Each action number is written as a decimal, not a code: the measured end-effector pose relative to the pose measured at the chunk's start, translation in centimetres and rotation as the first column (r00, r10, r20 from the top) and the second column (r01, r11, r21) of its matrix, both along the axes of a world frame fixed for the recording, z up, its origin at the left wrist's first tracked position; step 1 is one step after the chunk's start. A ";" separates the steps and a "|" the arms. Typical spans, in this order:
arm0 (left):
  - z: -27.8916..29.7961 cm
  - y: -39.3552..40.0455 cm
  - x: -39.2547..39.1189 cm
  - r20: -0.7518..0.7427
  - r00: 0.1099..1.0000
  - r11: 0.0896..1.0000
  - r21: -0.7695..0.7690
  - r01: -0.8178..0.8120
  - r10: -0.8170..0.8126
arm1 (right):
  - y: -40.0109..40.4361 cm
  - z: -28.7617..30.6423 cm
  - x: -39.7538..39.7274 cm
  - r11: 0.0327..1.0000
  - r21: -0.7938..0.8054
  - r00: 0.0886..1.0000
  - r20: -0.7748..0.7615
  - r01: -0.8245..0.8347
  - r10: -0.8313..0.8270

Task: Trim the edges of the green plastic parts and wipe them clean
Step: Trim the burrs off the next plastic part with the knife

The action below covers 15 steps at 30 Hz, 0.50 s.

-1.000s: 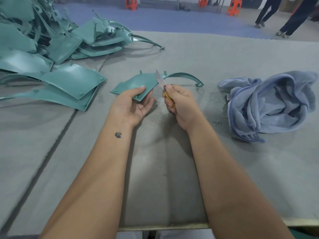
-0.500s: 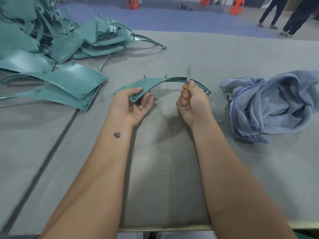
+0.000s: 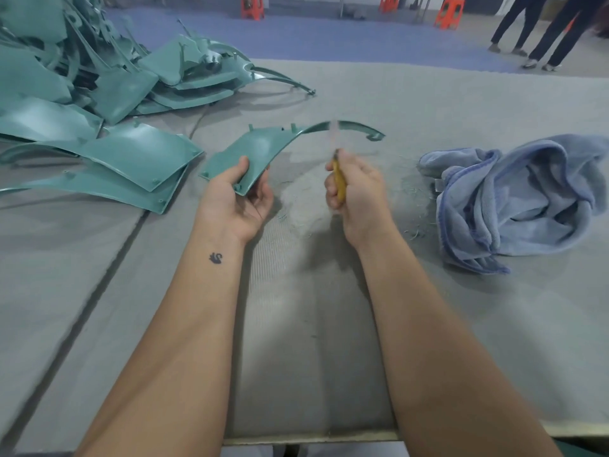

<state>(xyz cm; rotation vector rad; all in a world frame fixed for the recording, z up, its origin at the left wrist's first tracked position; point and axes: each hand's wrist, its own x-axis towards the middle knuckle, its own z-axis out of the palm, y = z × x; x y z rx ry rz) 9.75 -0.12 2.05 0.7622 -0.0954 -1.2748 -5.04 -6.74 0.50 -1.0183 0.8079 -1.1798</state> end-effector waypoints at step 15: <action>-0.4 -0.4 -0.1 0.054 0.998 0.999 0.051 0.016 -0.019 | 0.7 0.3 0.5 0.989 -0.045 0.978 -0.157 -0.144 0.135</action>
